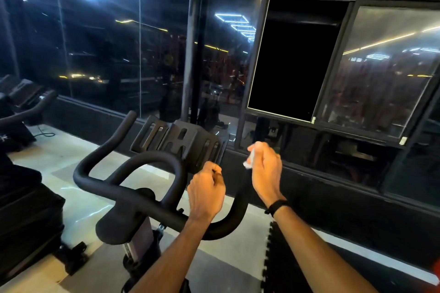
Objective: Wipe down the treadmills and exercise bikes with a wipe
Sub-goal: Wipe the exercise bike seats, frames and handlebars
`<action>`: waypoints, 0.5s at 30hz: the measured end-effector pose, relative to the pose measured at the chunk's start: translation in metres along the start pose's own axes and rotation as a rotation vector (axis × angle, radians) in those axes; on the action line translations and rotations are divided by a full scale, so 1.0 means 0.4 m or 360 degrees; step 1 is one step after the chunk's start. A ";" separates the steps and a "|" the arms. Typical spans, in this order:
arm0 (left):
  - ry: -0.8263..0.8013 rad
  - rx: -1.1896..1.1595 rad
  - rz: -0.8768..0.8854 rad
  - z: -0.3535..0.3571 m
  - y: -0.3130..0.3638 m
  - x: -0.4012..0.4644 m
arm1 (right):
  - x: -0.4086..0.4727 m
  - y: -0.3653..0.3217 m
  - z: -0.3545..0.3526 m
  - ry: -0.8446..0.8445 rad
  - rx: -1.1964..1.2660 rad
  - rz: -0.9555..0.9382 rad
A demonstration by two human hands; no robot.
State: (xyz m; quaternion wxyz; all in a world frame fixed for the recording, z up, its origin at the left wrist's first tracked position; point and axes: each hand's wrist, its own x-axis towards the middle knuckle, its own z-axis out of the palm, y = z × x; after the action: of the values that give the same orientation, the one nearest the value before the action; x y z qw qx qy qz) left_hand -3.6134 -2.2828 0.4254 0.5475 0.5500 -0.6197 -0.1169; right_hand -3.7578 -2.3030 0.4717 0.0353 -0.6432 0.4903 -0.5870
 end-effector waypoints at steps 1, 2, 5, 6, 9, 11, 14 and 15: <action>0.0003 0.0002 0.0000 -0.001 0.000 -0.001 | 0.011 0.010 -0.001 -0.0212 -0.0418 -0.0236; 0.0009 0.0012 0.0001 -0.002 0.001 -0.002 | 0.006 0.028 0.011 -0.0499 -0.0793 -0.0397; 0.0056 -0.0008 0.0018 -0.006 0.005 -0.005 | -0.066 0.051 0.036 -0.0985 -0.1162 -0.0410; 0.0081 -0.0017 0.0037 -0.011 0.006 -0.008 | -0.081 0.045 0.039 -0.0960 -0.1094 -0.0370; 0.0096 -0.0035 0.0122 -0.016 0.017 -0.019 | -0.117 0.018 0.034 -0.0912 -0.0864 -0.0141; 0.0113 -0.0108 0.0152 -0.027 0.025 -0.024 | -0.150 0.010 0.044 -0.0832 -0.0653 -0.0062; 0.0152 -0.0165 0.0249 -0.058 0.024 -0.036 | -0.220 -0.037 0.066 -0.0625 -0.0523 -0.0058; 0.0153 -0.0172 0.0282 -0.072 0.019 -0.042 | -0.243 -0.061 0.073 -0.0559 -0.0497 -0.0035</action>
State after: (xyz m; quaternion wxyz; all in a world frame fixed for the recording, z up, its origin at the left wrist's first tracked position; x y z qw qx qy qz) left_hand -3.5979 -2.2533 0.4323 0.6136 0.4679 -0.6317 -0.0748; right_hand -3.7039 -2.2403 0.4078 0.0137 -0.7384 0.5546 -0.3834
